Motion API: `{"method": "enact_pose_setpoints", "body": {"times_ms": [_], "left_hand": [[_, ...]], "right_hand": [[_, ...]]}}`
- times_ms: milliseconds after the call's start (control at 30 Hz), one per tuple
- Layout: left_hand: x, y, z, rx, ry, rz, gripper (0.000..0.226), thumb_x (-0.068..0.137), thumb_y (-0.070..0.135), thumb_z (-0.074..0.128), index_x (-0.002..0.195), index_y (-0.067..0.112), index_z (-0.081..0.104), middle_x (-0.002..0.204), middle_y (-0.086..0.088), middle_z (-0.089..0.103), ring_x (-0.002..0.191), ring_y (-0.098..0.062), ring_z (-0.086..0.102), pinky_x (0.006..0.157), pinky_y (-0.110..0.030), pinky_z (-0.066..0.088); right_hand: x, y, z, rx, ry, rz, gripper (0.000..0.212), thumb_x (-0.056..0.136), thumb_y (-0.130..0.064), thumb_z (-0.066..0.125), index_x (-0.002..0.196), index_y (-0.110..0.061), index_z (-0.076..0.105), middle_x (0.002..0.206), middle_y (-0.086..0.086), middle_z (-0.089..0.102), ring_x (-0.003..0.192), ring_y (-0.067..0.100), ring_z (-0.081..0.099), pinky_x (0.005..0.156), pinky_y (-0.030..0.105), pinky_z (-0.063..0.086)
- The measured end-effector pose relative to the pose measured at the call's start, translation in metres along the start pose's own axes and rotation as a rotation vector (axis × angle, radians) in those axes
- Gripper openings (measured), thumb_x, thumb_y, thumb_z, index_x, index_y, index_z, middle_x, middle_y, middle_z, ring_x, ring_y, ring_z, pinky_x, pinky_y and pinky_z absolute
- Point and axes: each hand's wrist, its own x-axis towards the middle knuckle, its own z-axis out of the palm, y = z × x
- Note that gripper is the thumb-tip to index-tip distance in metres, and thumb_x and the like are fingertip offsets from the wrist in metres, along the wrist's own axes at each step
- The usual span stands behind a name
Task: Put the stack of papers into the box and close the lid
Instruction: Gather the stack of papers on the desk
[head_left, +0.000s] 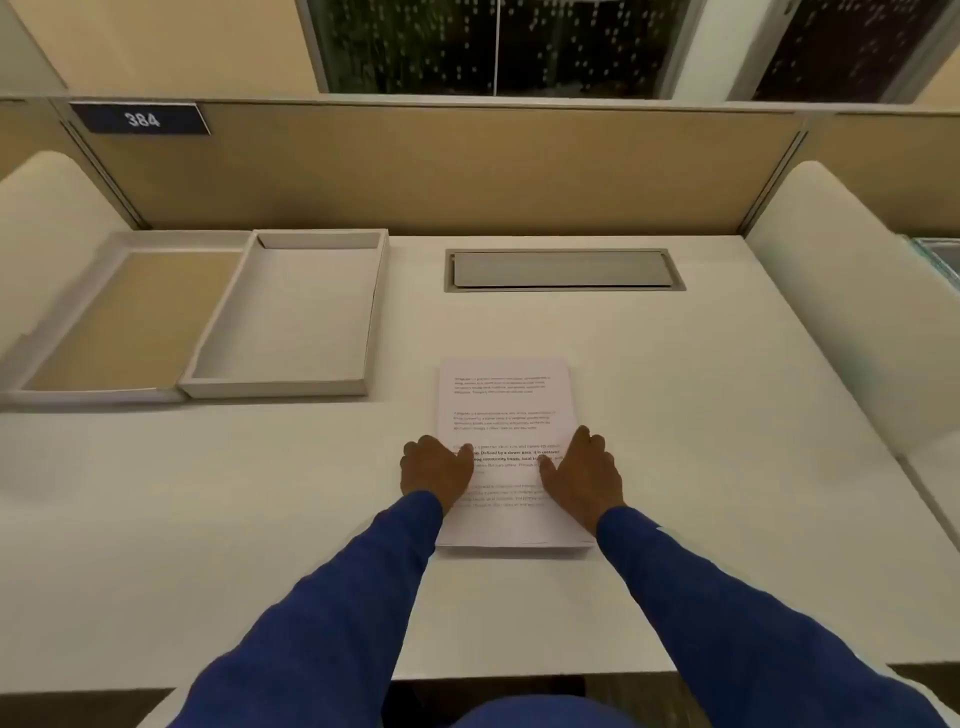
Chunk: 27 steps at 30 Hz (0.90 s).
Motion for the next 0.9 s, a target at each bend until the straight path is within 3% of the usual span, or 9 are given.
{"method": "enact_pose_setpoints", "body": {"times_ms": [100,233,433,633,900], "left_hand": [[0.008,0.004,-0.006,-0.147,-0.043,-0.127,0.050,0.091,0.046,0.065,0.112,0.000,0.066,0.114,-0.015,0.070,0.102,-0.033,0.067,0.087,-0.041,0.059],[0.009,0.013,-0.004,-0.210,-0.035,-0.218,0.055,0.087,0.039,0.068,0.127,0.003,0.057,0.131,-0.016,0.058,0.117,-0.035,0.059,0.094,-0.043,0.055],[0.004,0.021,0.006,-0.230,0.021,-0.193,0.064,0.090,0.036,0.069,0.137,0.003,0.040,0.139,-0.018,0.049,0.126,-0.037,0.054,0.100,-0.046,0.052],[0.006,0.016,0.001,-0.478,-0.100,-0.197,0.057,0.089,0.026,0.070,0.133,0.002,0.043,0.126,-0.016,0.064,0.106,-0.033,0.068,0.088,-0.045,0.061],[0.017,0.011,-0.006,-0.715,-0.271,-0.211,0.061,0.083,0.018,0.077,0.136,0.002,0.051,0.123,-0.020,0.068,0.107,-0.038,0.070,0.089,-0.055,0.061]], "right_hand": [[0.001,-0.001,0.001,-0.005,0.012,0.020,0.059,0.097,-0.047,0.055,0.135,-0.005,0.040,0.132,0.015,0.048,0.116,0.033,0.053,0.085,0.040,0.048],[0.004,0.001,0.006,-0.011,0.008,0.005,0.057,0.097,-0.047,0.055,0.134,-0.006,0.041,0.132,0.014,0.047,0.116,0.033,0.052,0.082,0.037,0.046],[0.005,0.006,0.011,-0.023,0.046,-0.026,0.058,0.097,-0.047,0.053,0.135,-0.005,0.040,0.131,0.013,0.047,0.113,0.031,0.052,0.080,0.036,0.046],[0.005,0.007,0.014,-0.015,0.061,-0.036,0.060,0.097,-0.047,0.052,0.137,-0.004,0.039,0.131,0.012,0.046,0.113,0.031,0.050,0.080,0.036,0.046],[0.007,0.010,0.015,-0.025,0.066,-0.043,0.061,0.097,-0.049,0.053,0.137,-0.005,0.039,0.132,0.012,0.047,0.114,0.030,0.051,0.079,0.036,0.048]]}}
